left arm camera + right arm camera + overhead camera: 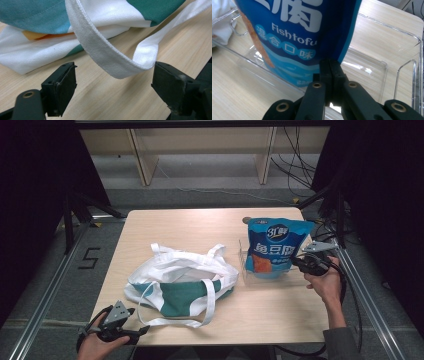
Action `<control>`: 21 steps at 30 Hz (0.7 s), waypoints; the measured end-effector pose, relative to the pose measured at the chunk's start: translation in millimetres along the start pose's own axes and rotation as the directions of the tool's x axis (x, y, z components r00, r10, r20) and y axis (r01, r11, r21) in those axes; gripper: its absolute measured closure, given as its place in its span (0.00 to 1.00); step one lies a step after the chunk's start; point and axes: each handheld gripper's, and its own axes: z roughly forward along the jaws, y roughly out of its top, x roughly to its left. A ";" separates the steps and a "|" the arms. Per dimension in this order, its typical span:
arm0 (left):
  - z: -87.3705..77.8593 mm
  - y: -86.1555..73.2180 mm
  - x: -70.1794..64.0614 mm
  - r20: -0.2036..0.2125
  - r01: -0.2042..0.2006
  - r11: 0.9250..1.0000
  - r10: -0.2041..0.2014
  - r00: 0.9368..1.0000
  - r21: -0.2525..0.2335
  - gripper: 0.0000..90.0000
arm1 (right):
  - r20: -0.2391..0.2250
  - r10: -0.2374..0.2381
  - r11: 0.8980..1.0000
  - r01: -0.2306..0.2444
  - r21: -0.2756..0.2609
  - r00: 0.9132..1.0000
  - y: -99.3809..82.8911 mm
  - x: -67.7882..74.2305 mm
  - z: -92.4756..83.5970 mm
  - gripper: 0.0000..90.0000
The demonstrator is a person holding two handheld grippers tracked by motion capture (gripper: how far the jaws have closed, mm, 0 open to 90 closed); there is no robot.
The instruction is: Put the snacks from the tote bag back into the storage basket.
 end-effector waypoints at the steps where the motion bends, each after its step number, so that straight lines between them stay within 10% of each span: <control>1: 1.0 -0.2 -1.8 0.004 0.026 1.000 -0.026 1.000 -0.010 0.21 | -0.001 0.021 1.000 -0.021 0.010 1.000 0.0 1.1 0.0 1.00; 4: -1.4 0.4 2.1 0.002 -0.040 0.999 0.040 0.999 0.013 0.21 | 0.000 0.036 0.999 -0.036 0.010 0.999 0.0 -1.0 2.5 1.00; 15: 0.1 -0.3 -2.2 0.000 0.029 1.000 -0.029 1.000 -0.011 0.21 | 0.009 0.011 1.000 -0.010 -0.021 1.000 -1.6 7.4 -17.4 0.99; 21: 0.5 -0.4 -2.8 0.005 0.030 0.999 -0.030 1.000 -0.019 0.21 | -0.055 -0.004 0.999 0.002 -0.033 0.998 -2.8 35.6 -29.3 0.99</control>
